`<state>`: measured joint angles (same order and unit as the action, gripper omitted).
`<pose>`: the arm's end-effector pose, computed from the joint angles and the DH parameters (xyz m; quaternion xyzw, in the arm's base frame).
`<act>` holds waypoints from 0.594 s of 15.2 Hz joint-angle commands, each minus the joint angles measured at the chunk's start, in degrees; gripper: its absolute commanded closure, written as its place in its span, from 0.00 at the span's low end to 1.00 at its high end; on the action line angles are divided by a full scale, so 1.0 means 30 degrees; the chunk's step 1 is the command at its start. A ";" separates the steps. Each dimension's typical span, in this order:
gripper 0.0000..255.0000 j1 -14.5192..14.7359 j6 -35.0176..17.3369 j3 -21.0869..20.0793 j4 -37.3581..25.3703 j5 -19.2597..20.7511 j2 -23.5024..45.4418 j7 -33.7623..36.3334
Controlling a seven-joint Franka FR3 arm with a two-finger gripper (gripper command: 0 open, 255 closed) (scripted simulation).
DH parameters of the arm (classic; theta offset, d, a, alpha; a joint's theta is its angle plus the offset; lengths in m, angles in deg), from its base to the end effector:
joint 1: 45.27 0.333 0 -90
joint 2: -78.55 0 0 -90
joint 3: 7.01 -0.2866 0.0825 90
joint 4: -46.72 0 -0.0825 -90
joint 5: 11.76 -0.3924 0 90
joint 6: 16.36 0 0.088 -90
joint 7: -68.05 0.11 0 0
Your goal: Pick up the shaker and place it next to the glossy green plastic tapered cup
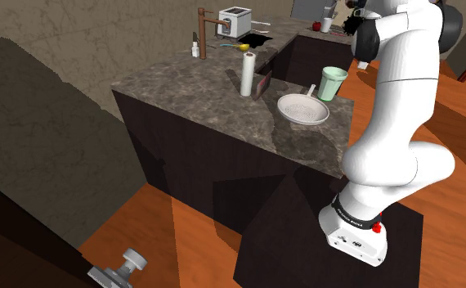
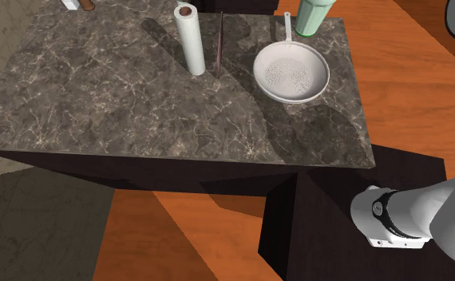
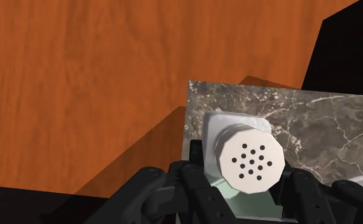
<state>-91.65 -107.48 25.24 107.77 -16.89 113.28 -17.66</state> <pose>0.2528 -0.6533 0.4902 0.9888 0.1018 -0.1082 0.0170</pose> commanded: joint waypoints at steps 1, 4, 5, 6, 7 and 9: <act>1.00 0.0159 -0.0597 0.0010 0.0742 0.0054 -0.0132 0.0058; 1.00 0.0372 -0.1461 0.0012 0.1782 0.0114 -0.0278 0.0153; 1.00 0.0433 -0.1738 0.0010 0.2101 0.0127 -0.0310 0.0183; 1.00 0.0489 -0.2010 0.0006 0.2408 0.0138 -0.0335 0.0213; 1.00 0.0541 -0.2278 0.0001 0.2703 0.0146 -0.0354 0.0241; 1.00 0.0633 -0.2800 -0.0012 0.3261 0.0153 -0.0371 0.0295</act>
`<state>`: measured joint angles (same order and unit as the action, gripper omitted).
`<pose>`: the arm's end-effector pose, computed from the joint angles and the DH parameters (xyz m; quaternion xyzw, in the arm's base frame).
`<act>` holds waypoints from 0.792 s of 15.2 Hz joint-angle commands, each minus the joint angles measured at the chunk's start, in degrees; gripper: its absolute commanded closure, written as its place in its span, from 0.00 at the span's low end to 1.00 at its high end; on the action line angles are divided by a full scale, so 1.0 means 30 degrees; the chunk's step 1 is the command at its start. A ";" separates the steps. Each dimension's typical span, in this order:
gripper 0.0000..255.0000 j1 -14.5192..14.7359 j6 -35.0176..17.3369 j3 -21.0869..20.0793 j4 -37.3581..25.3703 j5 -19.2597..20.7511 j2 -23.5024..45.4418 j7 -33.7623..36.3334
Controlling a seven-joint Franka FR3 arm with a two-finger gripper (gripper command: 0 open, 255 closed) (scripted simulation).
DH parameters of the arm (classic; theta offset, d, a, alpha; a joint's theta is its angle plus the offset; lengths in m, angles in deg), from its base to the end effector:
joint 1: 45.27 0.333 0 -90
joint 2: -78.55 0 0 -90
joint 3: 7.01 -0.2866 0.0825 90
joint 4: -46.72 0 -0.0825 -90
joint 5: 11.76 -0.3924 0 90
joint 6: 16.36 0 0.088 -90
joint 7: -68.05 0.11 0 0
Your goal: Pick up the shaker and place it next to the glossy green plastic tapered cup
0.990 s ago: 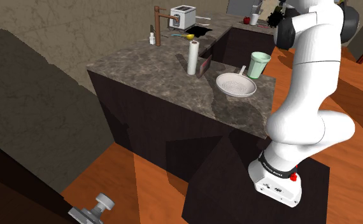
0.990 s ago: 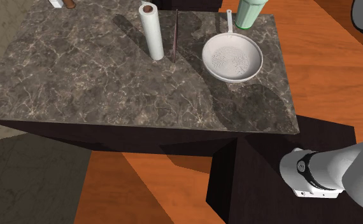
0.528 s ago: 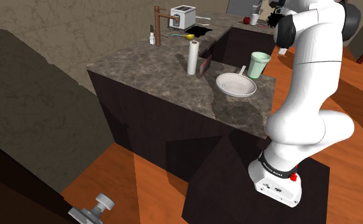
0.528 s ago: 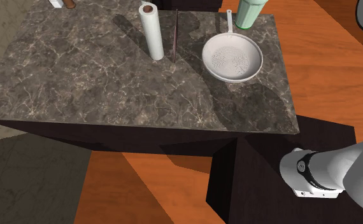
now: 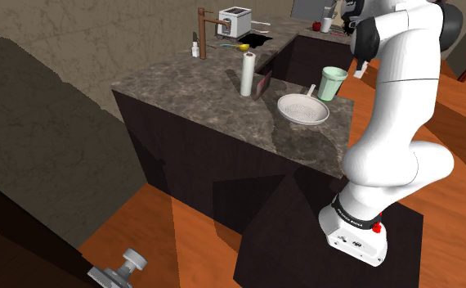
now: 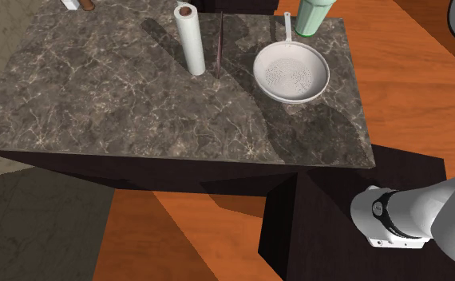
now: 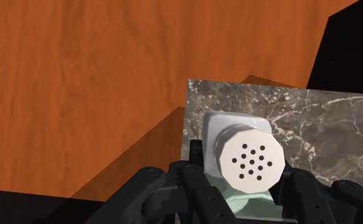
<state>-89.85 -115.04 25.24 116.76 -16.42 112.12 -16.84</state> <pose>0.2524 -0.6538 0.4421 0.9888 0.1018 -0.1082 0.0169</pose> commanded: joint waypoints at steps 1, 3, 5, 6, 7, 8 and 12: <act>1.00 0.0073 -0.0537 -0.0020 0.0529 -0.0006 0.0018 0.0045; 1.00 0.0143 -0.1037 -0.0040 0.1029 -0.0014 0.0036 0.0094; 1.00 0.0201 -0.1525 -0.0064 0.1494 -0.0030 0.0076 0.0138; 1.00 0.0227 -0.1764 -0.0078 0.1715 -0.0042 0.0104 0.0159; 1.00 0.0249 -0.2000 -0.0092 0.1928 -0.0056 0.0136 0.0179; 1.00 0.0269 -0.2233 -0.0108 0.2133 -0.0072 0.0174 0.0198; 1.00 0.0324 -0.3142 -0.0182 0.2884 -0.0152 0.0368 0.0266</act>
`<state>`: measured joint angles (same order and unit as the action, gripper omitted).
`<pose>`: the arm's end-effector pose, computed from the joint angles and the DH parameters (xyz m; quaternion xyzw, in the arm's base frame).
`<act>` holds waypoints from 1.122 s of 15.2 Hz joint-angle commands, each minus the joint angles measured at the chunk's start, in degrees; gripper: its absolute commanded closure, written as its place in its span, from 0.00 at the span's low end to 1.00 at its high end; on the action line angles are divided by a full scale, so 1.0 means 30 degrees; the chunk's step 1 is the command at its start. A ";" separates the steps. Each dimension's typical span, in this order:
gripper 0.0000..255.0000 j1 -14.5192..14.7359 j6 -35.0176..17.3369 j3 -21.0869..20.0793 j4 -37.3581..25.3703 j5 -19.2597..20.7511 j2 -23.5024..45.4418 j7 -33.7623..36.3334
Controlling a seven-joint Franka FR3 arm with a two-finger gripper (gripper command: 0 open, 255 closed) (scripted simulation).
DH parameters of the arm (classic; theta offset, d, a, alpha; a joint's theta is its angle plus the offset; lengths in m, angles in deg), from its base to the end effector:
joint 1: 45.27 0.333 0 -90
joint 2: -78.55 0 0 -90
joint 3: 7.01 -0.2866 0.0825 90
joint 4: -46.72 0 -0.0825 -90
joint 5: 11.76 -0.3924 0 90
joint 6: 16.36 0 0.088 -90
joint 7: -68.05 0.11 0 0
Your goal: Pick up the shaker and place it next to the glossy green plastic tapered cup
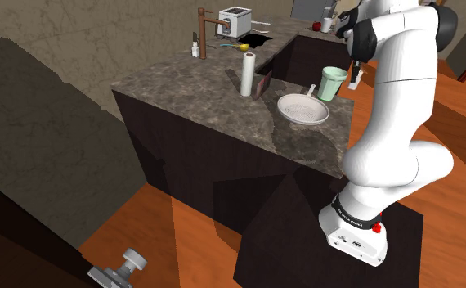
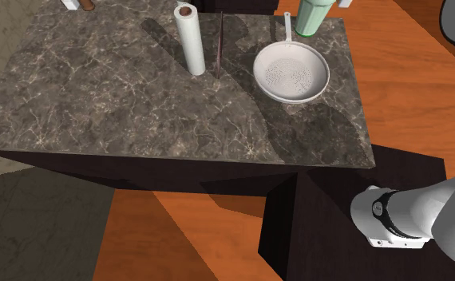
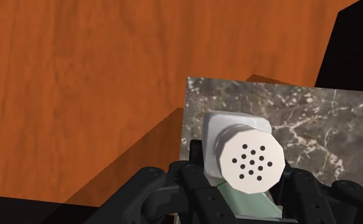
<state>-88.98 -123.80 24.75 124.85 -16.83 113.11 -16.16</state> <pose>0.2511 -0.6542 0.3769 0.9887 0.1019 -0.1082 0.0169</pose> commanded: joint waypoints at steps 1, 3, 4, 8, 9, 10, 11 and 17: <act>1.00 0.0042 -0.0441 -0.0038 0.0357 -0.0038 0.0096 0.0055; 1.00 0.0053 -0.0876 -0.0083 0.0680 -0.0091 0.0226 0.0083; 1.00 0.0055 -0.1091 -0.0108 0.0832 -0.0120 0.0297 0.0096; 1.00 0.0047 -0.1926 -0.0214 0.1382 -0.0250 0.0619 0.0140; 1.00 0.0041 -0.2130 -0.0243 0.1506 -0.0285 0.0708 0.0150; 1.00 0.0033 -0.2332 -0.0274 0.1623 -0.0322 0.0801 0.0159; 1.00 0.0022 -0.2553 -0.0308 0.1748 -0.0364 0.0908 0.0168; 1.00 0.0026 -0.2553 -0.0303 0.1748 -0.0368 0.0909 0.0166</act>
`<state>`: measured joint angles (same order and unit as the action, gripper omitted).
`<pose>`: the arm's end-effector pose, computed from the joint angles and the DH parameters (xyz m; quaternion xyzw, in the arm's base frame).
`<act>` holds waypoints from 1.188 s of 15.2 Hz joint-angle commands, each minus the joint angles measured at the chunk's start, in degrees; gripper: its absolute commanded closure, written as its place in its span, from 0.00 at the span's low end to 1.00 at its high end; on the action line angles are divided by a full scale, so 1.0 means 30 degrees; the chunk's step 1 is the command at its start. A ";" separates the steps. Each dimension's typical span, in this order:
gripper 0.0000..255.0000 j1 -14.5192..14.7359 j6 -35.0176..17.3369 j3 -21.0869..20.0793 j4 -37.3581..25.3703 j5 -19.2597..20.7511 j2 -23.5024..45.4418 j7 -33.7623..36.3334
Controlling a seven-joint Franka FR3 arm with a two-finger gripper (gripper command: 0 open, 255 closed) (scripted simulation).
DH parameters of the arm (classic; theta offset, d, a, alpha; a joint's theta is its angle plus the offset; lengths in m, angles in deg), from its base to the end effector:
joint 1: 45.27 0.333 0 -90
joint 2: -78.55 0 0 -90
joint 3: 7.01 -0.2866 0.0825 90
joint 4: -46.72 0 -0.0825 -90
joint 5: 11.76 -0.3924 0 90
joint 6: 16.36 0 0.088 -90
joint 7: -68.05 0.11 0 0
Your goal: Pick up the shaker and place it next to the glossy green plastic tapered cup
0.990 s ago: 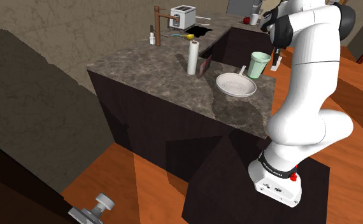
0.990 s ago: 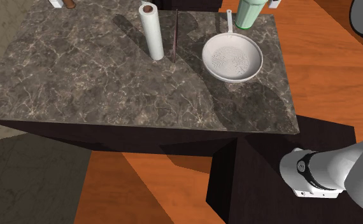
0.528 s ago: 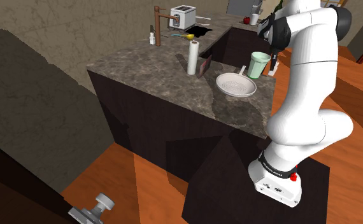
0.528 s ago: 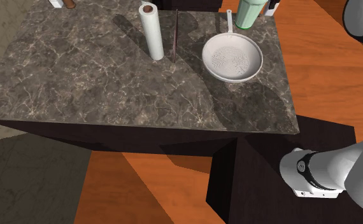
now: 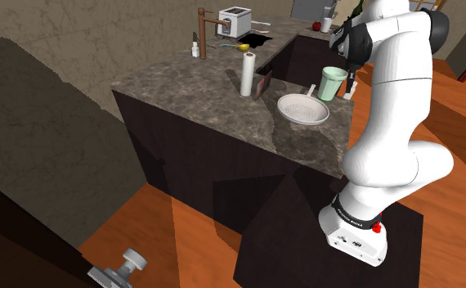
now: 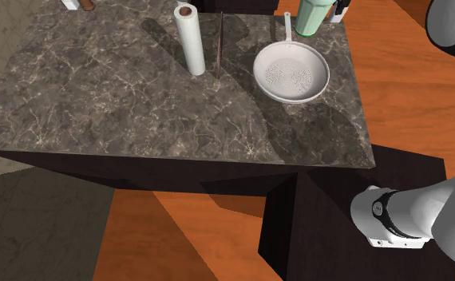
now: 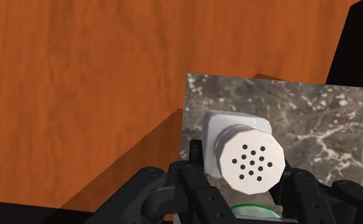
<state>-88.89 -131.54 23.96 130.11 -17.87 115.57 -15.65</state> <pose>0.2495 -0.6533 0.3165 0.9889 0.1011 -0.1075 0.0199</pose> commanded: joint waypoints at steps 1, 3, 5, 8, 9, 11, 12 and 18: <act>1.00 -0.0001 0.0025 -0.0041 -0.0004 -0.0021 0.0091 -0.0002; 0.00 -0.0007 0.0032 -0.0033 0.0007 -0.0015 0.0070 -0.0018; 0.00 -0.0030 0.0040 -0.0032 -0.0017 -0.0020 0.0083 -0.0040; 0.00 0.0074 0.0554 0.0019 -0.0337 0.0066 -0.0112 0.0051; 0.00 0.0136 0.1096 0.0068 -0.0707 0.0147 -0.0293 0.0101; 0.00 0.0217 0.2100 0.0140 -0.1464 0.0268 -0.0556 0.0180; 0.00 0.0216 0.2100 0.0139 -0.1464 0.0269 -0.0556 0.0181; 0.00 0.0216 0.2100 0.0139 -0.1464 0.0269 -0.0556 0.0180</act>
<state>-88.25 -125.25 24.38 125.72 -17.07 113.90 -15.11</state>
